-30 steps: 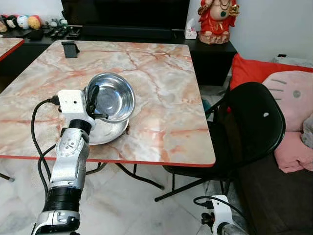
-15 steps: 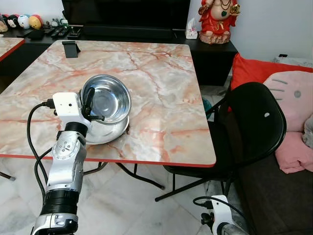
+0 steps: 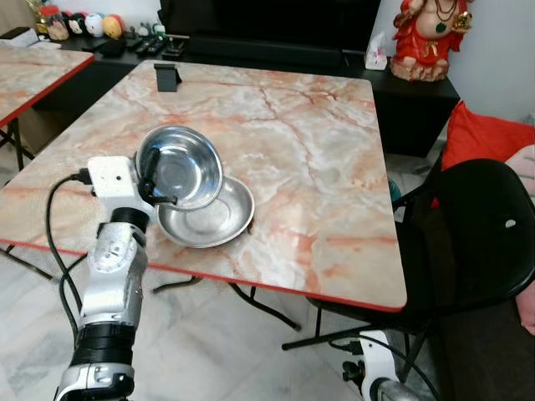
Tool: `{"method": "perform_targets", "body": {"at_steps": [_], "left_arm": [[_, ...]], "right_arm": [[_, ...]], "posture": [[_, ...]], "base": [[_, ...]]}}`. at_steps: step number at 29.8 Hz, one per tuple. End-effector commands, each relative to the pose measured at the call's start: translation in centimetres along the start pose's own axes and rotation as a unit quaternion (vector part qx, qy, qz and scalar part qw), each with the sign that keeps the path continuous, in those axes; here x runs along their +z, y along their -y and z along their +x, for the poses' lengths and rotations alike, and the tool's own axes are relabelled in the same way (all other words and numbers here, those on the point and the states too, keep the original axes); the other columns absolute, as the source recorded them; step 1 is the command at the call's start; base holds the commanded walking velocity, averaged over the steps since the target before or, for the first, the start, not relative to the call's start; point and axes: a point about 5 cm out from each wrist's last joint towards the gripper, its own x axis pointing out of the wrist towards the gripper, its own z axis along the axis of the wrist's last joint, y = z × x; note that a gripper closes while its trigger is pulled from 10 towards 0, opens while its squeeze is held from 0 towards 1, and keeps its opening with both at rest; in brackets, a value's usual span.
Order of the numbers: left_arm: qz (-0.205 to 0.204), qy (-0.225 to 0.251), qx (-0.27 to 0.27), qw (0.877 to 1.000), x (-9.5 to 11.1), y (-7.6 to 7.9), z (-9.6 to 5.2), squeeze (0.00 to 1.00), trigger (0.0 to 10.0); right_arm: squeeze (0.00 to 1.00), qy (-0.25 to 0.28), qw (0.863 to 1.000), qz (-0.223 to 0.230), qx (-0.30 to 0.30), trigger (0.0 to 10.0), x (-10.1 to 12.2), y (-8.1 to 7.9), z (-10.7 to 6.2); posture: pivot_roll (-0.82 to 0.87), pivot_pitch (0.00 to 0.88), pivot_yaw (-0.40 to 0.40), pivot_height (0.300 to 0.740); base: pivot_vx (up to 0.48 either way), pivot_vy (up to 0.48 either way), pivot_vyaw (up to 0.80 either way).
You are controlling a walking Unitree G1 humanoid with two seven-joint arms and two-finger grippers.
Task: Setting the table
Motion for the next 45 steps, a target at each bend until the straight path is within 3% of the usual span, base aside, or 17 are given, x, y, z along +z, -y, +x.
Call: {"method": "perform_targets", "body": {"at_steps": [1, 9, 17, 24, 29, 35, 45], "left_arm": [[-0.003, 0.017, -0.005, 1.000, 1.0, 0.2, 0.4, 0.00, 10.0], [-0.005, 0.017, -0.003, 1.000, 1.0, 0.1, 0.5, 0.00, 10.0], [-0.051, -0.005, 0.002, 0.999, 0.5, -0.1, 0.6, 0.00, 10.0], [-0.084, -0.031, 0.045, 0.995, -0.1, -1.2, 0.7, 0.00, 10.0], [-0.116, -0.114, 0.099, 0.982, -2.3, -3.0, 0.2, 0.00, 10.0], [-0.136, -0.147, 0.094, 0.975, -3.2, -2.6, -0.1, 0.00, 10.0], [-0.131, -0.195, 0.071, 0.970, -4.1, -2.4, -0.8, 0.00, 10.0]], "right_arm": [[0.00, -0.001, 1.000, 0.001, -0.003, 10.0, 0.0, 0.2, 0.0], [0.00, -0.002, 1.000, 0.002, -0.001, 10.0, 0.0, 0.1, 0.0], [0.00, -0.005, 1.000, 0.002, 0.001, 10.0, -0.1, 0.1, 0.0], [0.00, -0.006, 1.000, 0.001, 0.002, 10.0, -0.1, 0.1, 0.0], [0.00, -0.007, 1.000, -0.003, 0.005, 10.0, 0.0, 0.1, 0.0], [0.00, -0.008, 1.000, -0.004, 0.005, 10.0, 0.0, 0.1, 0.0], [0.00, -0.009, 1.000, -0.006, 0.006, 10.0, 0.0, 0.1, 0.0]], "posture": [[0.06, 0.000, -0.050, 0.740], [0.06, 0.000, -0.050, 0.740], [0.06, 0.000, -0.049, 0.740], [0.06, 0.000, -0.052, 0.740], [0.07, 0.000, -0.053, 0.740], [0.07, 0.000, -0.056, 0.740], [0.07, 0.000, -0.057, 0.740]], "base": [[0.251, 0.000, 0.00], [0.191, 0.000, 0.00], [0.000, 0.000, 0.00], [0.000, 0.000, 0.00], [0.000, 0.000, 0.00], [0.000, 0.000, 0.00], [0.000, 0.000, 0.00]]}}
